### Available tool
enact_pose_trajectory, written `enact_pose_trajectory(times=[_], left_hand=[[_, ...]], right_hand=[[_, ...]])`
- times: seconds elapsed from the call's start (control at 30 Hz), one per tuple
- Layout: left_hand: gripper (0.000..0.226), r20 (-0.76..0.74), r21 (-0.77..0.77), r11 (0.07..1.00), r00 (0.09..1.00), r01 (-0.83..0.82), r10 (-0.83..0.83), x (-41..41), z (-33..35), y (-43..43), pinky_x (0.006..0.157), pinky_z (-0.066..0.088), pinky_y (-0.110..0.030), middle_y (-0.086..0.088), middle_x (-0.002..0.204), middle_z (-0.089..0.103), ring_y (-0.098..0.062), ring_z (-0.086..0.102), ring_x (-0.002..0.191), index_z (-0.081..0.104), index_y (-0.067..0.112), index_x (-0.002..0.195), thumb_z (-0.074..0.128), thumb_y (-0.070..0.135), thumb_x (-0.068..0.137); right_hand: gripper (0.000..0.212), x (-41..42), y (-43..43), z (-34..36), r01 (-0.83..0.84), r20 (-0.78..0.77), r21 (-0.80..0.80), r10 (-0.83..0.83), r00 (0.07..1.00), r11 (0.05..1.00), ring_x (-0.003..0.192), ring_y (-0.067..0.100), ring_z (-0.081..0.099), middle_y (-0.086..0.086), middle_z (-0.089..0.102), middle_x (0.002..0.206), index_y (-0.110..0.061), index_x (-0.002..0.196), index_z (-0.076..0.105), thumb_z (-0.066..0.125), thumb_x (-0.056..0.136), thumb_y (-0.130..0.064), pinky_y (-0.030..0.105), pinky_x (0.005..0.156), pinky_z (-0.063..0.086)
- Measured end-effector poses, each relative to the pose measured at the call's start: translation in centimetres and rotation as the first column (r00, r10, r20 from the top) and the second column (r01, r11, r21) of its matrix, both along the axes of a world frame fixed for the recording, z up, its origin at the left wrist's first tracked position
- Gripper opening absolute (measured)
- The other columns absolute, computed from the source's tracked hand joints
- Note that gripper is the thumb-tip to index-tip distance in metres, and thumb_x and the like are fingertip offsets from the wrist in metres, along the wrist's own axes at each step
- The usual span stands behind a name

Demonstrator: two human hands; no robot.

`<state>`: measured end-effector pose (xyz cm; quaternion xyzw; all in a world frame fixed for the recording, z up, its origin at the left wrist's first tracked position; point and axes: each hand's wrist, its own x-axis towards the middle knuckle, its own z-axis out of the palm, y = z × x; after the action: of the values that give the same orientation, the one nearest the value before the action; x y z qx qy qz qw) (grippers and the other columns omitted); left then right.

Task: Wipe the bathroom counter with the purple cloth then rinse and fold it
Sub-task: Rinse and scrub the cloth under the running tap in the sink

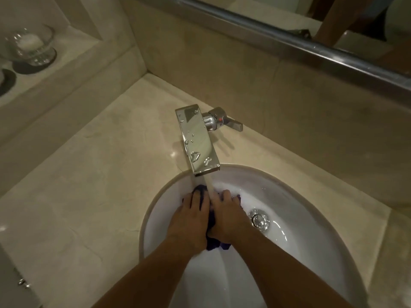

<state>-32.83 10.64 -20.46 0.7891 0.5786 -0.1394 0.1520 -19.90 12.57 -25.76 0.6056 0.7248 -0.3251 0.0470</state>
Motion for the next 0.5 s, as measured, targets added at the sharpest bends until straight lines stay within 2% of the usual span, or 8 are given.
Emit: enact_pose_trajectory(times=[0.13, 0.27, 0.37, 0.5], left_hand=[[0.103, -0.073, -0.019, 1.0, 0.997, -0.015, 0.014, 1.4, -0.8, 0.7, 0.11, 0.037, -0.037, -0.015, 0.153, 0.021, -0.031, 0.029, 0.135, 0.01, 0.012, 0.154, 0.075, 0.043, 0.079], [0.065, -0.056, 0.029, 0.998, 0.997, -0.051, 0.052, 1.5, -1.8, 1.2, 0.093, 0.047, -0.035, -0.013, 0.144, 0.033, -0.029, 0.04, 0.122, 0.025, 0.021, 0.149, 0.057, 0.031, 0.094], [0.049, -0.023, 0.084, 0.996, 1.0, -0.017, 0.019, 1.2, -2.3, 1.3, 0.08, 0.048, -0.032, -0.013, 0.131, 0.043, -0.027, 0.048, 0.108, 0.038, 0.022, 0.14, 0.055, 0.033, 0.095], [0.052, -0.018, 0.098, 0.994, 0.999, 0.038, -0.037, 1.1, -3.3, 1.9, 0.083, 0.051, -0.035, -0.014, 0.118, 0.049, -0.026, 0.05, 0.098, 0.042, 0.016, 0.134, 0.063, 0.032, 0.09]], right_hand=[[0.091, 0.0, -0.4, -1.2, 0.088, -0.076, 0.007, -0.087, 0.993, 0.996, 0.099, 0.028, 0.045, 0.002, 0.04, 0.125, -0.034, 0.147, 0.021, 0.06, 0.066, -0.051, 0.039, 0.082, 0.052], [0.052, 0.1, -0.7, -1.5, 0.168, -0.1, 0.009, -0.166, 0.981, 0.986, 0.083, 0.025, 0.053, 0.001, 0.039, 0.108, -0.036, 0.127, 0.041, 0.054, 0.078, -0.043, 0.038, 0.074, 0.056], [0.044, 0.3, -0.7, -1.5, 0.157, -0.099, 0.005, -0.156, 0.983, 0.988, 0.082, 0.025, 0.054, -0.001, 0.037, 0.104, -0.034, 0.121, 0.042, 0.047, 0.078, -0.044, 0.041, 0.074, 0.056], [0.037, 0.6, -0.8, -1.0, 0.157, -0.103, 0.086, -0.148, 0.984, 0.984, 0.081, 0.024, 0.058, -0.002, 0.042, 0.1, -0.033, 0.116, 0.043, 0.052, 0.081, -0.043, 0.042, 0.072, 0.056]])
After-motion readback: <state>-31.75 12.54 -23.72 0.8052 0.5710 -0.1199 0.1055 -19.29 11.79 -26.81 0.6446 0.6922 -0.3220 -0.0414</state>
